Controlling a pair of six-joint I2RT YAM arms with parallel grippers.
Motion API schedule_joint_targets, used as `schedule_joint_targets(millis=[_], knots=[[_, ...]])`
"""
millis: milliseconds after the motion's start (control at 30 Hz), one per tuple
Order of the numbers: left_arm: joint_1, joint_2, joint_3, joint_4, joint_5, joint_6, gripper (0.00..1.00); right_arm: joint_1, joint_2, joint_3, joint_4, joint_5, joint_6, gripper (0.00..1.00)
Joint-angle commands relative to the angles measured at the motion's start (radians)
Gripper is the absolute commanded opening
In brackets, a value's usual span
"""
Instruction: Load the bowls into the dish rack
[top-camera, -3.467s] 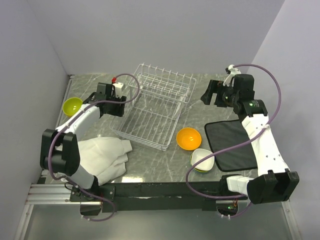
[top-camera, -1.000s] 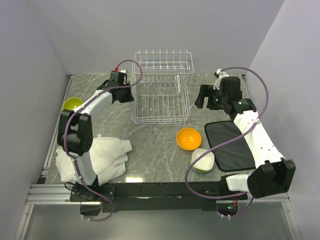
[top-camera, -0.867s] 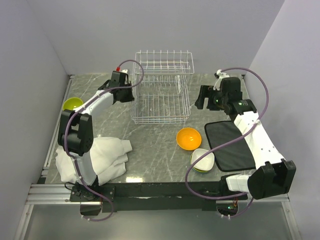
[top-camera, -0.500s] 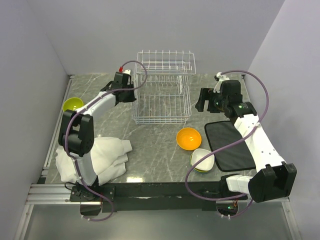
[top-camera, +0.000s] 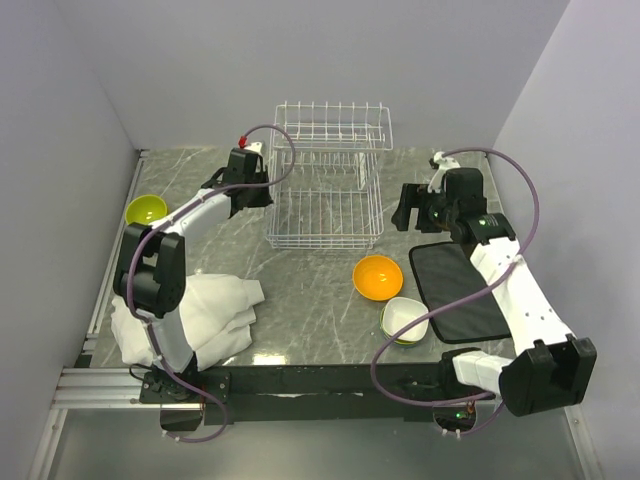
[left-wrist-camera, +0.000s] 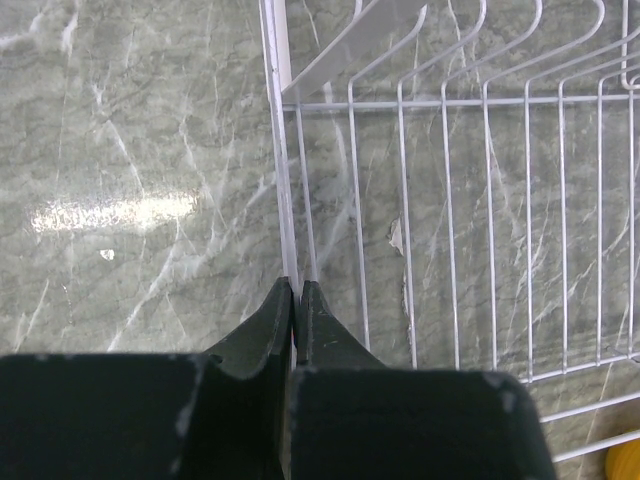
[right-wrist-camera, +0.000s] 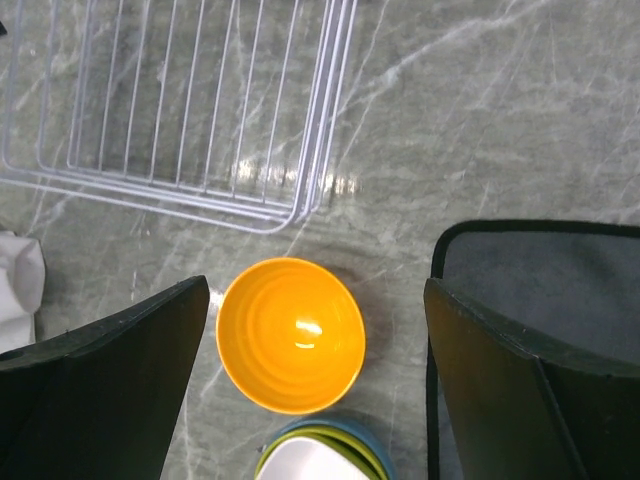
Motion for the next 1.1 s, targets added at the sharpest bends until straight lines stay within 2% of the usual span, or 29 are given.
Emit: schedule_joint_targets(millis=[0, 167, 233, 267, 333, 367, 467, 567, 700, 867, 900, 1067], knots=[[-0.035, -0.046, -0.047, -0.041, 0.079, 0.061, 0.01, 0.003, -0.067, -0.064, 0.007, -0.023, -0.035, 0.95], [-0.035, -0.062, -0.058, -0.045, 0.061, 0.067, 0.01, 0.047, -0.121, -0.106, 0.002, -0.013, -0.073, 0.95], [-0.034, -0.060, -0.046, -0.050, 0.050, 0.075, 0.07, 0.061, -0.131, -0.114, 0.004, -0.010, -0.091, 0.95], [-0.034, -0.062, -0.032, -0.060, 0.050, 0.076, 0.20, 0.081, -0.133, -0.115, 0.002, -0.007, -0.108, 0.95], [-0.032, -0.069, -0.016, -0.071, 0.052, 0.085, 0.32, 0.110, -0.142, -0.118, -0.004, 0.003, -0.125, 0.94], [-0.031, -0.088, -0.004, -0.082, 0.052, 0.087, 0.46, 0.125, -0.145, -0.118, -0.010, 0.009, -0.133, 0.94], [-0.019, -0.152, -0.004, -0.113, 0.055, 0.093, 0.61, 0.208, -0.155, -0.127, -0.031, 0.058, -0.169, 0.93], [0.003, -0.245, -0.047, -0.128, 0.059, 0.088, 0.69, 0.314, -0.151, -0.133, -0.047, 0.096, -0.180, 0.91], [0.064, -0.377, -0.122, -0.137, 0.064, 0.064, 0.72, 0.421, -0.093, -0.101, -0.105, 0.131, -0.154, 0.90], [0.152, -0.549, -0.234, -0.131, 0.058, 0.068, 0.72, 0.571, -0.018, -0.095, -0.099, 0.283, -0.157, 0.84], [0.190, -0.575, -0.249, -0.125, 0.058, 0.070, 0.72, 0.588, 0.011, -0.094, -0.101, 0.298, -0.162, 0.80], [0.256, -0.741, -0.349, -0.068, 0.016, 0.119, 0.73, 0.668, 0.092, -0.049, -0.143, 0.348, -0.174, 0.77]])
